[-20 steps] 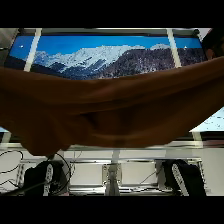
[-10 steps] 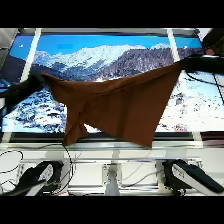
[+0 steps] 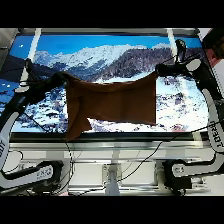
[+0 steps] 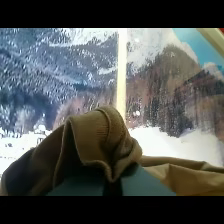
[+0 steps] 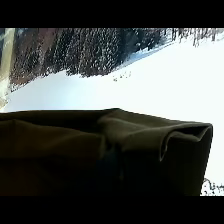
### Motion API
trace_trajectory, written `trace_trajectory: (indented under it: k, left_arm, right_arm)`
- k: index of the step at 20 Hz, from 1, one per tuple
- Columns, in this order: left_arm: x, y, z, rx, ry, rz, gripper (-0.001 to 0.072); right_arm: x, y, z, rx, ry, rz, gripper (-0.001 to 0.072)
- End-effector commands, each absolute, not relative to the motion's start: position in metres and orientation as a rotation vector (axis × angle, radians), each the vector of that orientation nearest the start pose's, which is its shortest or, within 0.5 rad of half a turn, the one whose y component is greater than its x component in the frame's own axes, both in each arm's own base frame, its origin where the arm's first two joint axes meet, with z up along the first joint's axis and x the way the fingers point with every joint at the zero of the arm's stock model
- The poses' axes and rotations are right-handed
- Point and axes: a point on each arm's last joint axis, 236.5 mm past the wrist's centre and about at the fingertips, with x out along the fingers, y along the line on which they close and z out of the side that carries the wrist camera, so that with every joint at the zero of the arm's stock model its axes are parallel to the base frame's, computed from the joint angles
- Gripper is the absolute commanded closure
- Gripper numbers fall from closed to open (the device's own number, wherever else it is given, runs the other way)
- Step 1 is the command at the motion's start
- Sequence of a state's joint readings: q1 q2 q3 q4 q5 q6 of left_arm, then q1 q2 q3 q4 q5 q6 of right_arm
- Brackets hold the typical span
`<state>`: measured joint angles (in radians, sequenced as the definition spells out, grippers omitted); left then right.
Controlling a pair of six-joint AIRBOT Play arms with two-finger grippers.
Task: Fold the clothes and pants, and hang the long-sleeved shirts on hangers.
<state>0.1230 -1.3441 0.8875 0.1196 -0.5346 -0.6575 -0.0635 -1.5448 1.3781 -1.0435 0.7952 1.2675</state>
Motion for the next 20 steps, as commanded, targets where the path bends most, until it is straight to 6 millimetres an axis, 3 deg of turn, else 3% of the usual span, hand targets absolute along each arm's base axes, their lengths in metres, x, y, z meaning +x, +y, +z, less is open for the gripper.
trace_trajectory:
  k: [1,2,6,9,11,15,17,20]
  left_arm:
    - [0.497,-0.058,0.035,-0.562,0.571,-0.292,0.0038]
    - [0.497,-0.056,0.036,-0.566,0.569,-0.288,-0.001]
    - [0.49,-0.046,0.047,-0.454,0.555,-0.291,-0.0005]
    - [0.469,-0.025,0.056,-0.266,0.6,-0.267,0.0003]
    - [0.436,-0.04,0.044,-0.085,0.723,-0.354,0.001]
    - [0.362,-0.088,-0.003,-0.047,1.103,-0.422,0.001]
    - [0.345,-0.103,-0.02,0.073,1.19,-0.402,0.001]
    - [0.336,-0.115,-0.038,0.083,1.258,-0.261,0.0011]
  right_arm:
    - [0.54,0.041,0.031,0.225,0.832,0.206,0.0333]
    - [0.539,0.037,0.028,0.201,0.838,0.193,0.0199]
    - [0.531,0.006,0.022,0.266,0.886,0.109,0.0199]
    - [0.517,-0.031,0.022,0.311,0.926,0.054,0.02]
    - [0.504,-0.05,0.019,0.337,0.965,0.029,0.02]
    - [0.481,-0.067,0.009,0.374,1.052,0.014,0.02]
    - [0.475,-0.069,0.006,0.372,1.079,0.013,0.02]
    - [0.47,-0.067,0.004,0.373,1.1,0.02,0.02]
